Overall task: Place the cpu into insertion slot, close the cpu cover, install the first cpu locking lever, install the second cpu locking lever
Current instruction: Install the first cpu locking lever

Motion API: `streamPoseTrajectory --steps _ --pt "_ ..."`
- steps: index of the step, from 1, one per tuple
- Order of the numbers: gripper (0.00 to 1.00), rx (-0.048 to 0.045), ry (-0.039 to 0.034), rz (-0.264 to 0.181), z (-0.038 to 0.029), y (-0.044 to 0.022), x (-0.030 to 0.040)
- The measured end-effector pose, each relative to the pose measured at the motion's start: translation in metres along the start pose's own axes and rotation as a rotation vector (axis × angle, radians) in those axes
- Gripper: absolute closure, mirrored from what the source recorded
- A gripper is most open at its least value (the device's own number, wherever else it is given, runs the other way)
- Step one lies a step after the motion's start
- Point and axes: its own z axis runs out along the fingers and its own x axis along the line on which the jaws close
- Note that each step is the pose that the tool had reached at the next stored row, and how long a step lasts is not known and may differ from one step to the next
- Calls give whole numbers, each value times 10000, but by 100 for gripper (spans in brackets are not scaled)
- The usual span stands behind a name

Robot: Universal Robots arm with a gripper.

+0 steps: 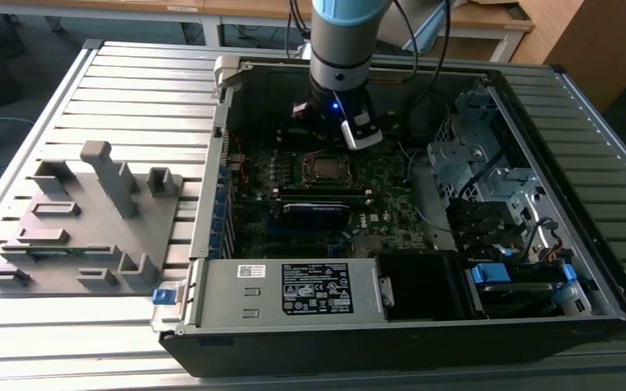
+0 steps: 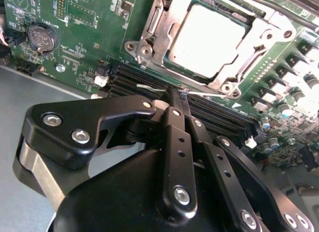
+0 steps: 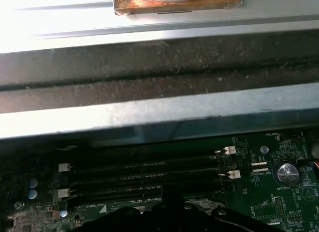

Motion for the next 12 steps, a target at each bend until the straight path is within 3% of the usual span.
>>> streamPoseTrajectory --steps 9,12 --pt "90 -1 -37 38 15 -4 -1" --pt "90 11 -123 376 23 -4 -2"
